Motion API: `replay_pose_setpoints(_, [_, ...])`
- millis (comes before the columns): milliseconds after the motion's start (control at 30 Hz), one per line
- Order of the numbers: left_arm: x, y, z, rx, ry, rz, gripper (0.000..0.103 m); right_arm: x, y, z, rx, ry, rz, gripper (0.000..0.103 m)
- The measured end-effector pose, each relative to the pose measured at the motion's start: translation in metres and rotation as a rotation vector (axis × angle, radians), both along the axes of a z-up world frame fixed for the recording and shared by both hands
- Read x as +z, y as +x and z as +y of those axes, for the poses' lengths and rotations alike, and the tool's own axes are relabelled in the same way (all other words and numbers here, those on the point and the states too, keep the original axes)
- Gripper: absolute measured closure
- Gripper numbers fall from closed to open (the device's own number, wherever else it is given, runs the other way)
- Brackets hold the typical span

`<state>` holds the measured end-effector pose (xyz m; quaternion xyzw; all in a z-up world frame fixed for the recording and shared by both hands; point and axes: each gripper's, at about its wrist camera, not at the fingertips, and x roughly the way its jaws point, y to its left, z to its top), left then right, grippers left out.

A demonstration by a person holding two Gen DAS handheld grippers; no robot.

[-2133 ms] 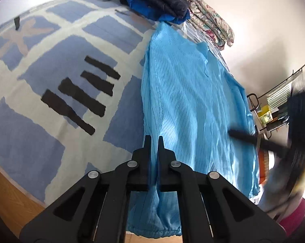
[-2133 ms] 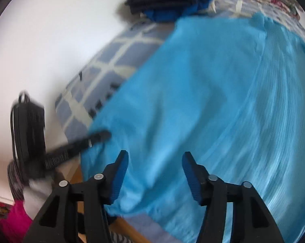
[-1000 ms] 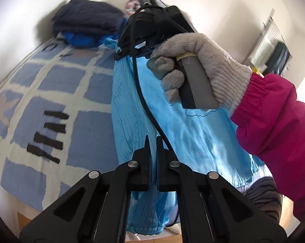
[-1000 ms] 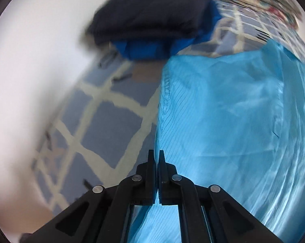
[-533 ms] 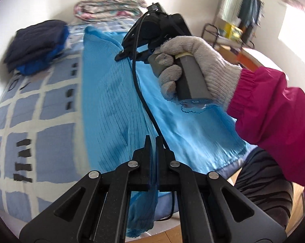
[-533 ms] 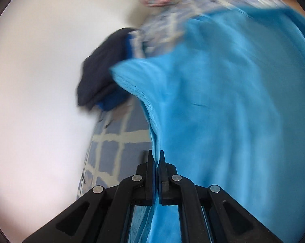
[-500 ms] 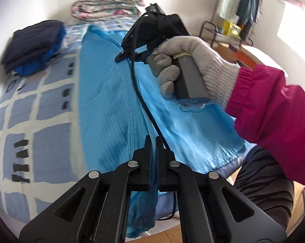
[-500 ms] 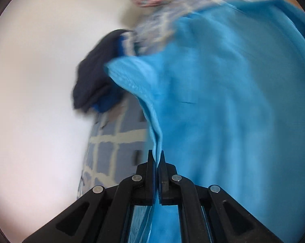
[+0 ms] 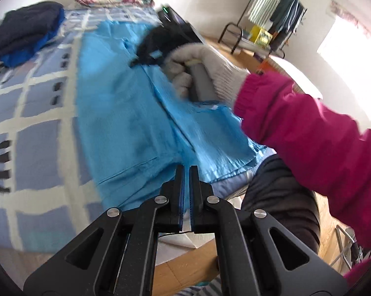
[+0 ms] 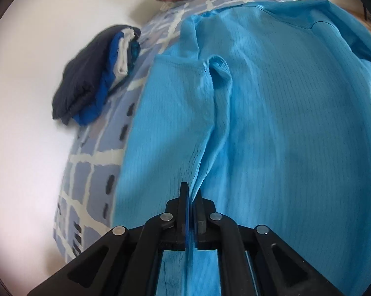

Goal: Fold large clothes

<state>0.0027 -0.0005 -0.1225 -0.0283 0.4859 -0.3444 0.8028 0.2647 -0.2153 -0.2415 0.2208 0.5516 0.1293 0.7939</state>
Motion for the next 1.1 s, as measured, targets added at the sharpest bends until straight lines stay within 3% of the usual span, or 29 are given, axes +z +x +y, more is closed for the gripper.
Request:
replay_pose_setpoints(33, [0.006,-0.004,0.015,0.026,0.002,-0.012,0.102,0.003,-0.006,-0.001,0.012,-0.004,0.011,0.082])
replay_pose_setpoints(67, [0.010,-0.005,0.025,0.049,0.006,-0.017,0.102,0.008,-0.013,-0.003,0.021,-0.007,0.008,0.064])
replay_pose_setpoints(133, [0.014,-0.002,0.052,0.112,0.009,-0.019,0.094,0.019,-0.035,-0.004,0.064,-0.003,-0.001,0.060])
replay_pose_setpoints(200, [0.006,0.007,0.076,0.186,0.002,0.008,0.055,0.025,-0.060,-0.003,0.113,-0.002,0.010,0.059])
replay_pose_setpoints(300, [-0.013,0.027,0.096,0.274,-0.052,0.107,0.049,0.025,-0.100,0.001,0.149,-0.041,0.039,0.056])
replay_pose_setpoints(400, [-0.040,0.048,0.102,0.323,-0.124,0.222,0.049,0.014,-0.139,0.000,0.149,-0.014,0.092,0.056])
replay_pose_setpoints(567, [-0.086,0.070,0.092,0.330,-0.165,0.362,0.049,-0.005,-0.182,0.000,0.120,0.073,0.133,0.058])
replay_pose_setpoints(667, [-0.107,0.076,0.087,0.340,-0.233,0.444,0.051,-0.014,-0.194,0.004,0.109,0.125,0.143,0.077])
replay_pose_setpoints(733, [-0.118,0.080,0.086,0.358,-0.282,0.491,0.076,-0.016,-0.198,0.008,0.102,0.140,0.137,0.088])
replay_pose_setpoints(767, [-0.121,0.081,0.085,0.369,-0.276,0.501,0.099,-0.016,-0.198,0.009,0.096,0.156,0.136,0.095])
replay_pose_setpoints(900, [-0.108,0.076,0.096,0.404,-0.208,0.428,0.100,-0.016,-0.201,0.013,0.062,0.261,0.142,0.101])
replay_pose_setpoints(1100, [-0.100,0.070,0.095,0.387,-0.031,0.326,0.100,-0.015,-0.202,0.037,0.147,0.046,0.103,0.099])
